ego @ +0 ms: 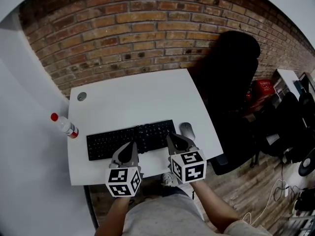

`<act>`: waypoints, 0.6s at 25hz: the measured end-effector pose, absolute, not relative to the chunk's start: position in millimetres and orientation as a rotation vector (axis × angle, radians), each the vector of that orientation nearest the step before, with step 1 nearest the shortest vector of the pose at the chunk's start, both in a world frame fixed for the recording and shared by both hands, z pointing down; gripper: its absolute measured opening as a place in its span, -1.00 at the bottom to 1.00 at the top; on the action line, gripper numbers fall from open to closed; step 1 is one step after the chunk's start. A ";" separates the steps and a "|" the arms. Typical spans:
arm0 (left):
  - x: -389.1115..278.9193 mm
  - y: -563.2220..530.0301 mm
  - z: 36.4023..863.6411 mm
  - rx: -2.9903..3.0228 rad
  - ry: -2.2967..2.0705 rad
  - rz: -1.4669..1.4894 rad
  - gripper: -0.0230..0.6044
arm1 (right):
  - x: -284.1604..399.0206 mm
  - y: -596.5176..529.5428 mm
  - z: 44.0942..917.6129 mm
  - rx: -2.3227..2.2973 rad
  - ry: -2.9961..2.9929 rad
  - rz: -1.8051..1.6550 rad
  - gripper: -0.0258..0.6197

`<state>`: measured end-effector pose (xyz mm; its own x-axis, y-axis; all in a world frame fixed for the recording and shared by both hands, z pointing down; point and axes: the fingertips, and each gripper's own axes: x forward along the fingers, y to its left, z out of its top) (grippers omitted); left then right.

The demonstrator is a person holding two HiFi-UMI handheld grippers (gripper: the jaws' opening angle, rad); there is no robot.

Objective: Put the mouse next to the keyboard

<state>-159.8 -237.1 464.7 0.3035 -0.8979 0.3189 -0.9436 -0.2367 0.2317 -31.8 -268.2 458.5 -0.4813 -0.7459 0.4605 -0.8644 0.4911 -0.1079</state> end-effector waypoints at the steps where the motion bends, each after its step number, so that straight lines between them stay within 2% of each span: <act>1: -161.6 -235.6 463.3 2.204 -1.649 0.164 -0.95 | -33.7 -265.7 455.6 1.347 -2.392 0.453 -0.89; 15: -171.3 -222.0 456.1 2.250 -1.642 0.170 -0.95 | -53.8 -239.3 433.2 1.322 -2.469 0.341 -0.91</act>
